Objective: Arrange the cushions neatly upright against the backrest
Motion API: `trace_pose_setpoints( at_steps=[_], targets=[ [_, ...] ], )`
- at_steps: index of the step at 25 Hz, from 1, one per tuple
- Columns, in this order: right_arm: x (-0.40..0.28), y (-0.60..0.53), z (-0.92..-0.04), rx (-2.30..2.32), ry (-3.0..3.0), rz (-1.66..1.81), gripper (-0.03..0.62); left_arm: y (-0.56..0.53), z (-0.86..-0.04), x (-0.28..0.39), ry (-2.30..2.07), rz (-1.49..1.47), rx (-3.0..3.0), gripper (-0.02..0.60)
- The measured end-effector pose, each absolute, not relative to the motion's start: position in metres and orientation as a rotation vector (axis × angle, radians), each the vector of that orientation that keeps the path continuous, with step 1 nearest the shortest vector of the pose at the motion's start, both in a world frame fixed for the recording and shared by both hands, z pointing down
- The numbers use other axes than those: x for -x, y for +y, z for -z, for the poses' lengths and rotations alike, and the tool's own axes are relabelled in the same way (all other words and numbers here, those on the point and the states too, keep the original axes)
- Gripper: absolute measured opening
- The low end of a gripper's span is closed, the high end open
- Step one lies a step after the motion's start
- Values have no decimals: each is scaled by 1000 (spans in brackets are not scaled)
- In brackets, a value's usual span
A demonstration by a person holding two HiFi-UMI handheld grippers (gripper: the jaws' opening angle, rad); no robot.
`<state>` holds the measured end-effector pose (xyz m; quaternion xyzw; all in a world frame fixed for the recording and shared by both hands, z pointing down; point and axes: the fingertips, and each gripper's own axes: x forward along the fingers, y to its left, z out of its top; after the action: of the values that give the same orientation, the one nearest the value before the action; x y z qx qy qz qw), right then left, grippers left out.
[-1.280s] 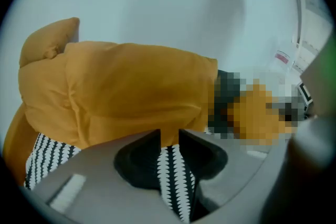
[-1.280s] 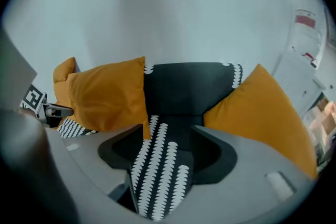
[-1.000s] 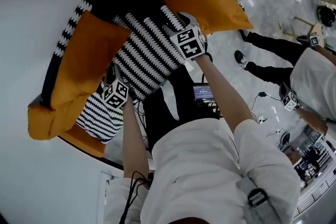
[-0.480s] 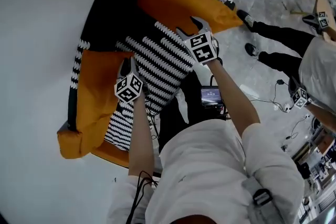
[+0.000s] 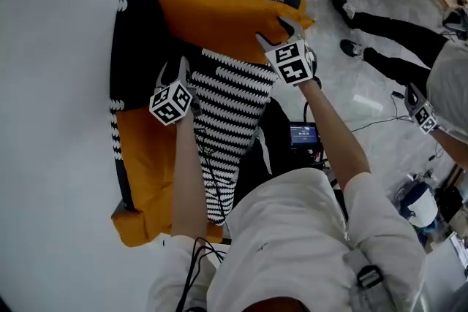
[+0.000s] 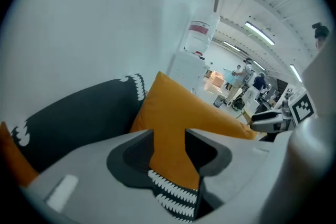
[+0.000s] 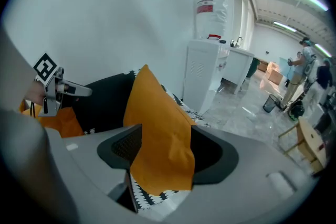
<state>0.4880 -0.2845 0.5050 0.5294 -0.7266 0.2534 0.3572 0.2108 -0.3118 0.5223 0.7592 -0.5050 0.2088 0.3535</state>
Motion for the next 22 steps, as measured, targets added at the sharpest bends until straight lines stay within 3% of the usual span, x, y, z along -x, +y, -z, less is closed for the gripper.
trace_pose_setpoints(
  at_steps=[8, 15, 22],
  targets=[
    [-547, -276, -529, -1460, -1750, -719, 351, -392, -528, -292, -1138, -494, -2042, 290],
    [-578, -269, -555, -1504, -1656, -732, 360, -440, -542, -325, -1115, -481, -2003, 362],
    [-574, -283, -576, -1482, -1666, -791, 317, -464, -582, -344, -1129, -688, -1981, 352]
  ],
)
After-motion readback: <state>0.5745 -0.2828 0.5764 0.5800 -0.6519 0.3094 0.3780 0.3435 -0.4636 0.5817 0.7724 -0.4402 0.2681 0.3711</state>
